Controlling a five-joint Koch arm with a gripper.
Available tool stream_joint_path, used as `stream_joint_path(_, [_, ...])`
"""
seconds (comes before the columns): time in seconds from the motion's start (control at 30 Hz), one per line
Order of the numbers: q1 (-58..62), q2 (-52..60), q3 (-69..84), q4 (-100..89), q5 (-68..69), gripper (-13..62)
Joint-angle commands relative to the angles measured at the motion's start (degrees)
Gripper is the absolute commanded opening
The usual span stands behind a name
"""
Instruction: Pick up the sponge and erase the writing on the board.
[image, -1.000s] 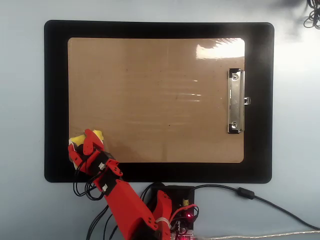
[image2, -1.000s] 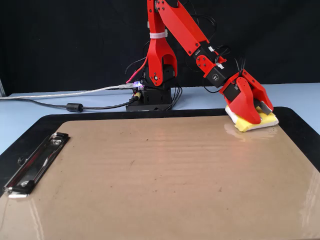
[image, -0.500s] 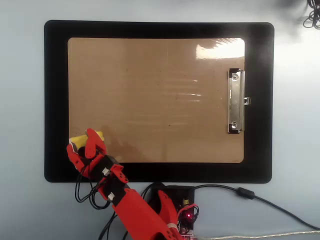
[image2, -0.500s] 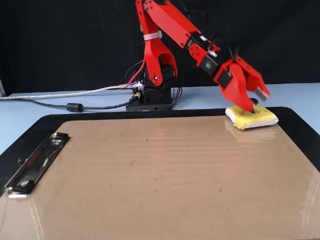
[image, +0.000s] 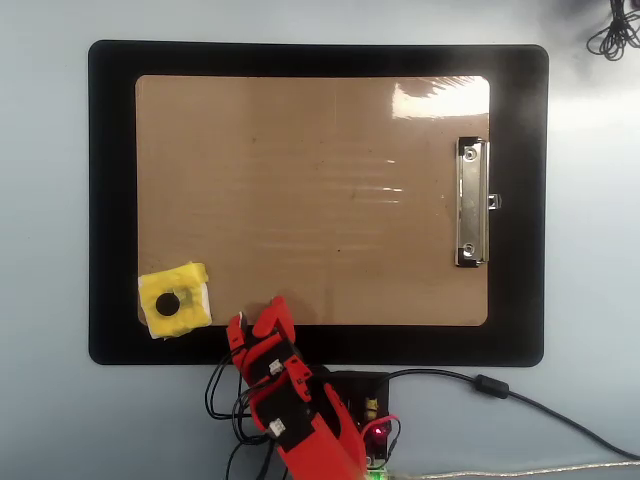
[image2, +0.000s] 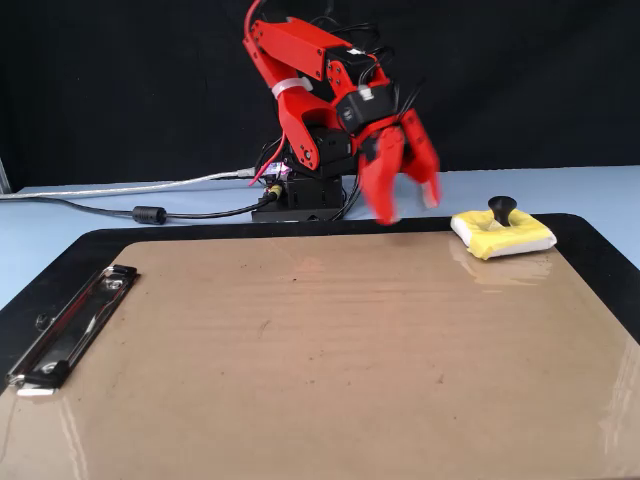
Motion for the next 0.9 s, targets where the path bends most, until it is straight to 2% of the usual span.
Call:
stream_joint_path(0.0, [4.13, 2.46, -4.48, 9.49, 1.32, 33.5])
stream_joint_path(0.33, [18.11, 2.46, -6.42, 27.95, 9.67, 33.5])
stream_joint_path(0.87, [19.95, 2.29, 0.09, 27.25, 9.67, 33.7])
